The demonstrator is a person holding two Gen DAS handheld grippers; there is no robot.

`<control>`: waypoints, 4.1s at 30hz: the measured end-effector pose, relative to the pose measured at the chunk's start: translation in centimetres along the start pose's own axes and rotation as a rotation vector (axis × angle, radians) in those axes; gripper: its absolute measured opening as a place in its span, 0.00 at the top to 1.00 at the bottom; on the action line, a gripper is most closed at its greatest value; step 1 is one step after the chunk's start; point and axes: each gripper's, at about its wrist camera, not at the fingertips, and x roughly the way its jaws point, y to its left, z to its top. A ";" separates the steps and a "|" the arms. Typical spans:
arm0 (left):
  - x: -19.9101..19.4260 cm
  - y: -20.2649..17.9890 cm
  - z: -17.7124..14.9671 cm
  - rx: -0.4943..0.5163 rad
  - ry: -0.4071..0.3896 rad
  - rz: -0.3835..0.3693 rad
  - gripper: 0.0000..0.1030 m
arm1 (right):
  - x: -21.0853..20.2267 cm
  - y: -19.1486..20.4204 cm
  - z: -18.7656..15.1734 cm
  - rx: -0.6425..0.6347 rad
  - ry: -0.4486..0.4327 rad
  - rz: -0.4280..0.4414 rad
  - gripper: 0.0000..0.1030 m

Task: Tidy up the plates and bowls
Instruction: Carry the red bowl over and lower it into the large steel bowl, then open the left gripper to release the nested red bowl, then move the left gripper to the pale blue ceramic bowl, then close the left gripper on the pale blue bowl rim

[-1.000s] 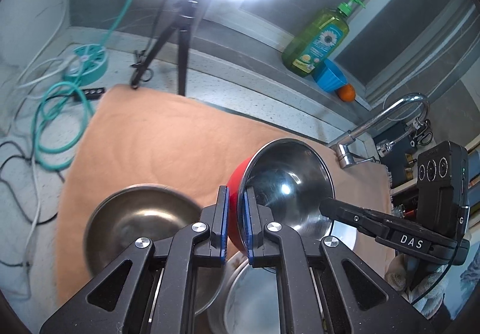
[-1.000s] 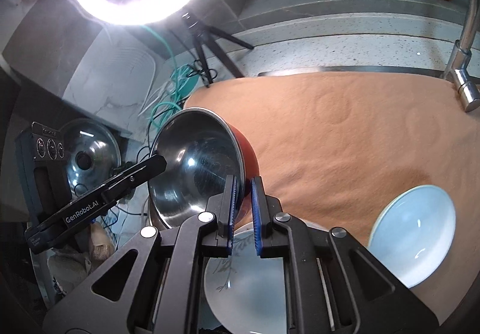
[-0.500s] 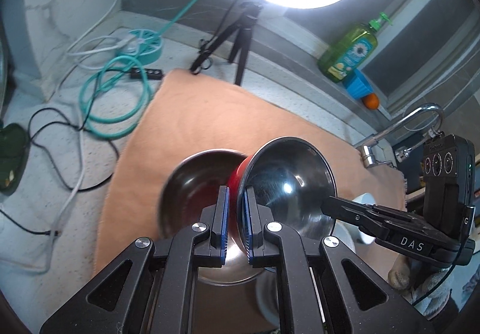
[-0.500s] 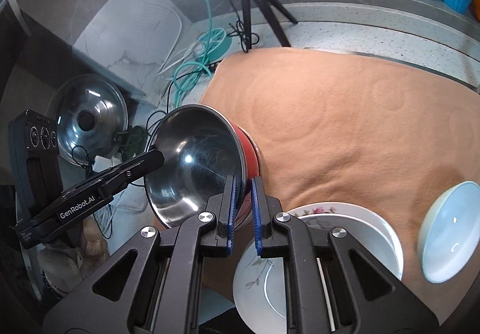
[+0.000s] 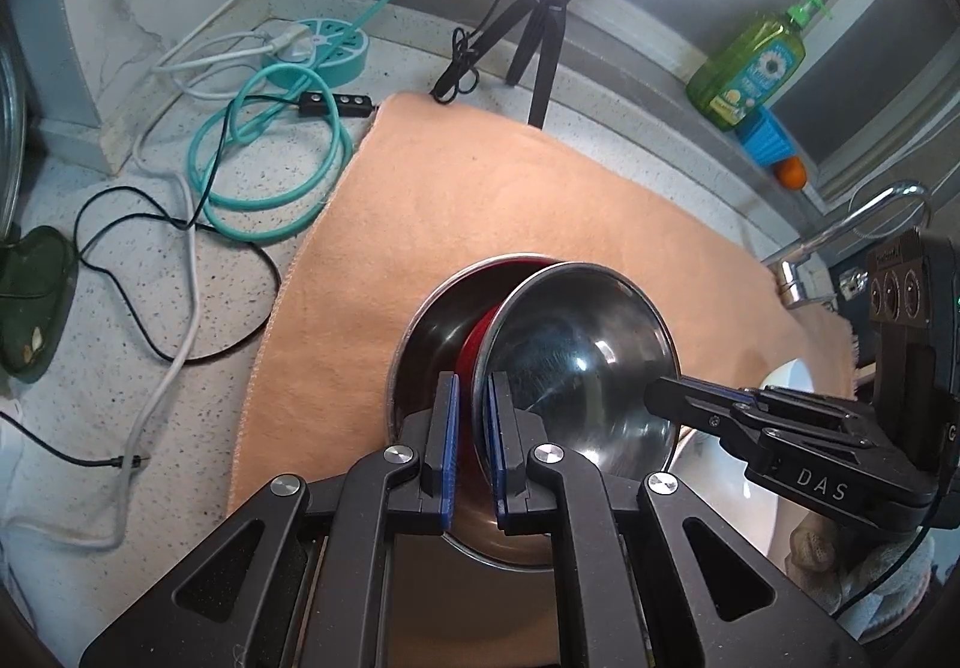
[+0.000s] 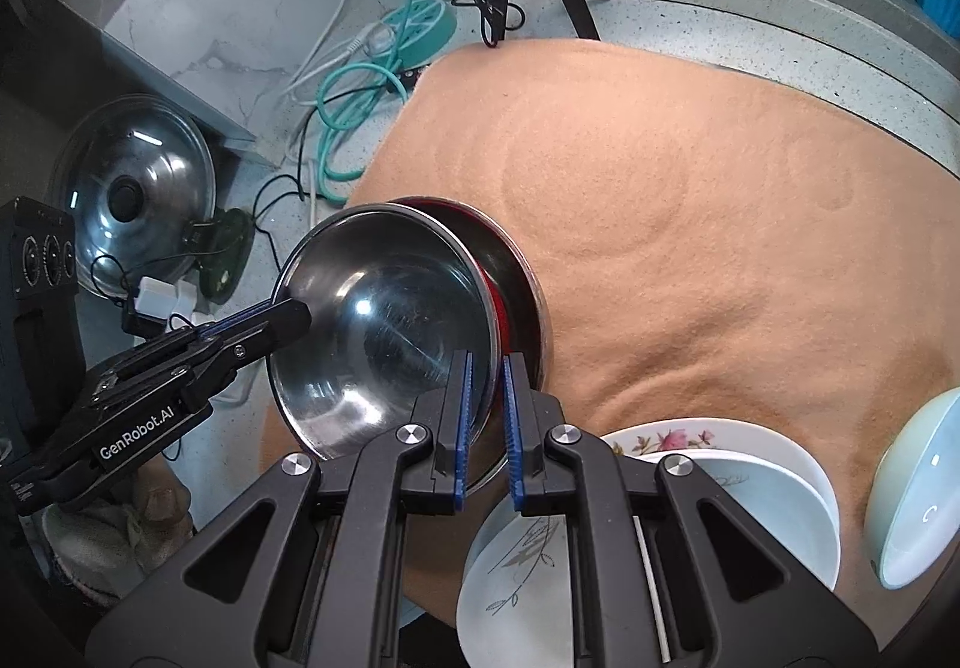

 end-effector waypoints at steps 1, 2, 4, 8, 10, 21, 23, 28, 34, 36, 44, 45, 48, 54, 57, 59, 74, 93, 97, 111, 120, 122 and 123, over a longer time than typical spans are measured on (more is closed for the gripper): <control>0.2 0.0 0.0 0.004 0.004 0.004 0.93 | 0.2 0.0 0.0 -0.002 0.003 -0.005 0.90; 0.3 0.0 0.0 0.009 0.009 0.008 0.93 | 0.3 0.0 0.0 -0.005 0.006 -0.008 0.90; 0.6 0.1 0.0 0.016 0.018 0.014 0.93 | 0.6 0.1 0.0 -0.011 0.013 -0.016 0.90; 0.9 0.2 -0.1 0.023 0.034 0.027 0.93 | 1.1 0.3 0.0 -0.023 0.031 -0.027 0.90; 1.1 0.3 -0.1 0.025 0.042 0.031 0.93 | 1.2 0.4 0.0 -0.025 0.035 -0.031 0.90; 1.5 0.4 0.1 0.021 0.056 0.055 0.93 | 1.8 1.2 0.5 -0.052 0.057 -0.054 0.86; 1.6 0.5 0.2 0.017 0.058 0.052 0.93 | 1.9 1.2 0.5 -0.057 0.061 -0.052 0.85; 1.8 0.5 0.5 0.014 0.057 0.056 0.93 | 1.9 1.2 0.6 -0.054 0.066 -0.044 0.83; 1.9 0.6 0.6 0.007 0.056 0.051 0.89 | 1.9 1.1 0.7 -0.040 0.073 -0.021 0.80; 1.9 0.5 0.6 0.007 0.055 0.048 0.89 | 1.9 0.9 0.7 -0.028 0.073 -0.008 0.77; 1.6 0.4 0.7 0.011 0.051 0.036 0.88 | 1.4 0.2 0.5 -0.003 0.077 0.026 0.75; 1.6 0.4 0.7 0.011 0.053 0.034 0.88 | 1.4 0.1 0.5 -0.002 0.079 0.028 0.75; 1.6 0.4 0.8 0.009 0.062 0.025 0.89 | 1.4 0.0 0.4 0.004 0.088 0.048 0.73; 1.8 0.5 0.8 -0.003 0.069 0.017 0.88 | 0.9 0.0 -0.1 0.006 0.093 0.066 0.71; 1.6 0.5 0.9 -0.003 0.061 0.017 0.88 | 0.5 -0.1 -0.3 0.003 0.087 0.071 0.71; 1.3 0.5 1.0 -0.007 0.053 0.010 0.89 | -0.1 -0.1 -0.3 0.002 0.071 0.077 0.71; -3.7 -3.2 1.7 0.045 -0.101 -0.078 0.88 | -9.2 -3.6 -1.9 0.033 -0.142 0.045 0.70; 2.0 -17.0 -0.3 0.259 0.036 -0.244 0.88 | -18.2 -19.7 -9.2 0.299 -0.295 -0.231 0.61; 4.5 -20.0 -0.9 0.290 0.107 -0.273 0.88 | -17.3 -22.9 -10.5 0.373 -0.261 -0.206 0.61; 10.0 -24.4 -1.9 0.323 0.247 -0.265 0.88 | -14.2 -27.5 -12.1 0.479 -0.187 -0.091 0.61; 11.4 -25.2 -2.1 0.333 0.274 -0.250 0.88 | -13.0 -27.8 -12.1 0.483 -0.158 -0.066 0.74; 11.5 -25.2 -2.2 0.338 0.277 -0.249 0.88 | -12.8 -27.9 -12.1 0.484 -0.153 -0.061 0.80; 11.6 -25.3 -2.2 0.342 0.279 -0.248 0.88 | -12.7 -27.9 -12.2 0.484 -0.150 -0.059 0.81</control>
